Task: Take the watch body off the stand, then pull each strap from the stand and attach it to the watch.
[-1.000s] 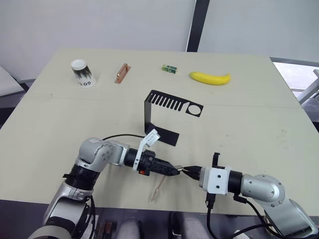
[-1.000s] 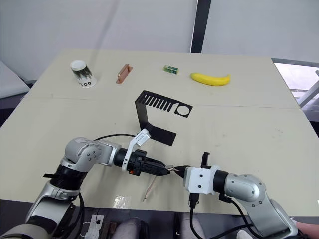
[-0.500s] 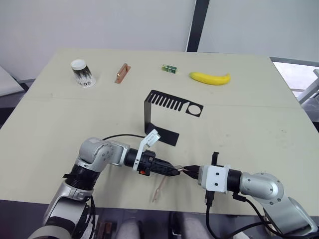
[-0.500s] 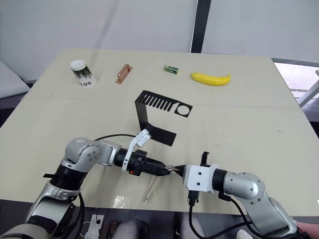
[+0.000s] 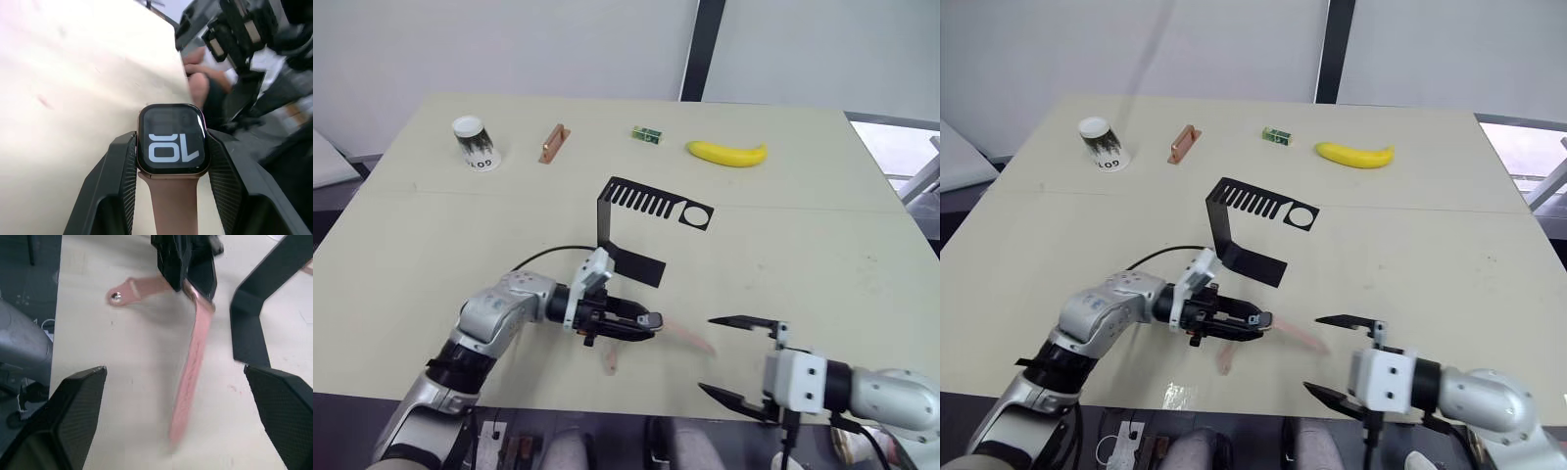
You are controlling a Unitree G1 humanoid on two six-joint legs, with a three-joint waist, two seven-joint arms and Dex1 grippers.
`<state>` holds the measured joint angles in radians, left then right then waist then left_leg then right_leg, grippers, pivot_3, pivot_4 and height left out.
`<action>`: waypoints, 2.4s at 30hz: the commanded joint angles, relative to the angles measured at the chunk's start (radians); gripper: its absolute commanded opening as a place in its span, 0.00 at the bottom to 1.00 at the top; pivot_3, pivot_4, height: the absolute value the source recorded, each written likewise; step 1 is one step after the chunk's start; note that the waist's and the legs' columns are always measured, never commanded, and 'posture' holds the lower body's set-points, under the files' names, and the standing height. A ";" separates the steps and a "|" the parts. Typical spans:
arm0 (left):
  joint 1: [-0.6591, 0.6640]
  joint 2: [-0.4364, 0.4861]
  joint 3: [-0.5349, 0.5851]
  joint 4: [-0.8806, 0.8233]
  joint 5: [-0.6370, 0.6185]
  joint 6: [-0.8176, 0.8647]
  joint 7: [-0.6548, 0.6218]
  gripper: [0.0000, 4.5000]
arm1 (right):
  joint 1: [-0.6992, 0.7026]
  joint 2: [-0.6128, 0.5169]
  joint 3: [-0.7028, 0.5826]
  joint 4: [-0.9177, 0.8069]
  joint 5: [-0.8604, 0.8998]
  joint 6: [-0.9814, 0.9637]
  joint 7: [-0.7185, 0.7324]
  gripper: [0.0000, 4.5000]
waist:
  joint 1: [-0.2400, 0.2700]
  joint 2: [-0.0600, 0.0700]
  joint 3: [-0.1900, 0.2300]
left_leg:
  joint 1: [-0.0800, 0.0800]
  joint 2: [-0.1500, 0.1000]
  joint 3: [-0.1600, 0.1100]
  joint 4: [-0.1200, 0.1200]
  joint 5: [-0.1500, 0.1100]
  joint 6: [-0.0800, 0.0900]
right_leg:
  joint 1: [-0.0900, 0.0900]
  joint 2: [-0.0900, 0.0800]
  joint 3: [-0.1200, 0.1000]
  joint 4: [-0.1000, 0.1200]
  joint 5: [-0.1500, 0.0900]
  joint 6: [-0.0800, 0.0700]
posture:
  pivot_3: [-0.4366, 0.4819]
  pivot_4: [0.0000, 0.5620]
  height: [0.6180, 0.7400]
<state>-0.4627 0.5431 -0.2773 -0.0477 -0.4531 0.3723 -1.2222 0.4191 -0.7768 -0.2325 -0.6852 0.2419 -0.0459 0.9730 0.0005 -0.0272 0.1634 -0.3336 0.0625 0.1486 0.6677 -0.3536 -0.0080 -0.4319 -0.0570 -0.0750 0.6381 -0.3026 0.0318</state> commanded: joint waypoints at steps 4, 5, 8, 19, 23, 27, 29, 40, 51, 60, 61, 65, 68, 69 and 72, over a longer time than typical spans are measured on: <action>0.015 -0.032 0.060 0.087 0.162 -0.690 -0.090 0.36 | 0.110 0.079 -0.135 0.017 0.202 -0.140 0.055 1.00 | 0.001 0.000 0.000 | 0.001 0.000 0.000 0.000 -0.001 0.001 | 0.001 0.000 0.000 -0.001 0.000 0.000 | 0.48 0.27 1.00; 0.016 -0.030 0.066 0.091 0.174 -0.752 -0.091 0.36 | 0.127 0.095 -0.154 0.014 0.229 -0.128 0.041 1.00 | 0.000 0.000 0.000 | 0.001 0.000 0.000 0.000 -0.001 0.002 | 0.002 0.000 0.000 -0.001 0.000 0.001 | 0.48 0.27 1.00; 0.017 -0.023 0.078 0.093 0.199 -0.881 -0.078 0.36 | 0.152 0.129 -0.197 0.015 0.269 -0.100 -0.005 1.00 | 0.000 0.000 0.000 | 0.001 0.000 0.000 -0.001 -0.001 0.002 | 0.002 -0.001 0.000 -0.001 0.000 0.001 | 0.48 0.27 1.00; 0.041 0.031 0.074 0.014 0.214 -0.856 -0.014 0.36 | 0.184 0.139 -0.200 0.071 0.224 -0.173 0.032 1.00 | -0.001 0.001 0.000 | 0.002 0.000 0.000 -0.001 -0.002 0.004 | 0.002 -0.001 0.000 -0.001 0.000 0.001 | 0.48 0.27 1.00; 0.045 0.013 0.051 -0.062 0.161 -0.678 0.020 0.36 | 0.148 0.140 -0.191 0.047 0.254 -0.154 0.015 1.00 | 0.000 0.001 0.000 | 0.002 0.000 0.000 -0.001 -0.002 0.003 | 0.002 -0.001 0.000 -0.001 0.000 0.001 | 0.48 0.27 1.00; 0.027 -0.043 0.009 -0.095 0.191 -0.433 0.126 0.36 | 0.133 0.122 -0.176 0.026 0.276 -0.119 0.021 1.00 | 0.000 0.001 0.000 | 0.002 0.000 0.000 -0.001 -0.002 0.003 | 0.003 -0.001 0.000 0.000 0.001 0.001 | 0.48 0.27 1.00; 0.016 -0.076 -0.030 -0.089 0.235 -0.312 0.180 0.36 | 0.132 0.116 -0.170 0.022 0.282 -0.111 0.026 1.00 | 0.001 0.001 0.000 | 0.003 0.000 0.000 -0.001 -0.002 0.003 | 0.003 -0.001 0.000 0.000 0.001 0.001 | 0.48 0.27 1.00; 0.038 -0.150 -0.156 0.036 0.419 -0.272 0.265 0.36 | 0.177 0.091 -0.180 0.008 0.317 -0.073 0.070 1.00 | -0.001 0.001 0.000 | 0.003 0.000 0.000 -0.001 -0.002 0.003 | 0.003 0.000 0.000 0.000 0.001 0.001 | 0.48 0.27 1.00; 0.070 -0.062 -0.035 0.017 0.285 -0.368 0.134 1.00 | 0.126 0.055 -0.183 0.083 0.321 -0.058 0.117 1.00 | 0.001 0.001 0.000 | 0.003 0.000 0.000 -0.001 -0.002 0.003 | 0.003 -0.001 0.000 0.000 0.001 0.001 | 0.48 0.27 1.00; 0.319 0.286 0.389 -0.032 0.087 -0.346 0.026 1.00 | 0.113 -0.026 -0.384 0.302 0.322 -0.119 0.249 1.00 | -0.002 0.003 0.002 | 0.006 0.001 0.001 -0.002 -0.003 0.006 | 0.004 -0.002 -0.001 0.002 0.000 -0.001 | 0.48 0.27 1.00; 0.351 0.314 0.424 -0.038 0.095 -0.354 0.031 1.00 | 0.106 -0.031 -0.399 0.329 0.318 -0.128 0.257 1.00 | -0.002 0.004 0.002 | 0.006 0.001 0.001 -0.002 -0.004 0.007 | 0.004 -0.003 -0.001 0.001 0.000 -0.001 | 0.48 0.27 1.00; 0.478 0.367 0.539 -0.066 0.076 -0.328 0.047 1.00 | 0.075 -0.053 -0.437 0.408 0.291 -0.164 0.277 1.00 | -0.001 0.004 0.003 | 0.006 0.001 0.002 -0.003 -0.005 0.006 | 0.004 -0.003 -0.001 -0.001 0.000 0.000 | 0.48 0.27 1.00; 0.498 0.357 0.583 -0.029 0.103 -0.378 0.083 1.00 | 0.044 -0.065 -0.443 0.451 0.278 -0.178 0.282 1.00 | 0.000 0.004 0.003 | 0.006 0.001 0.002 -0.003 -0.005 0.006 | 0.004 -0.003 -0.001 -0.001 0.000 0.000 | 0.48 0.27 1.00; 0.481 0.351 0.588 -0.013 0.103 -0.378 0.100 1.00 | 0.037 -0.067 -0.440 0.459 0.276 -0.180 0.283 1.00 | 0.002 0.004 0.003 | 0.006 0.001 0.002 -0.003 -0.006 0.006 | 0.004 -0.003 -0.001 -0.001 0.000 0.000 | 0.48 0.27 1.00; 0.422 0.328 0.579 0.025 0.108 -0.390 0.143 1.00 | 0.014 -0.071 -0.425 0.477 0.269 -0.182 0.287 1.00 | 0.002 0.005 0.003 | 0.006 0.000 0.002 -0.003 -0.006 0.007 | 0.004 -0.004 -0.001 -0.001 0.000 0.000 | 0.48 0.27 1.00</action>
<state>-0.0213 0.8754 0.2765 -0.0236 -0.3461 0.0048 -1.1040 0.4384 -0.8321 -0.6390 -0.2118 0.5093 -0.2144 1.2468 0.0028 -0.0225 0.1663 -0.3275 0.0627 0.1505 0.6645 -0.3597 -0.0016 -0.4279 -0.0605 -0.0758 0.6376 -0.3028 0.0314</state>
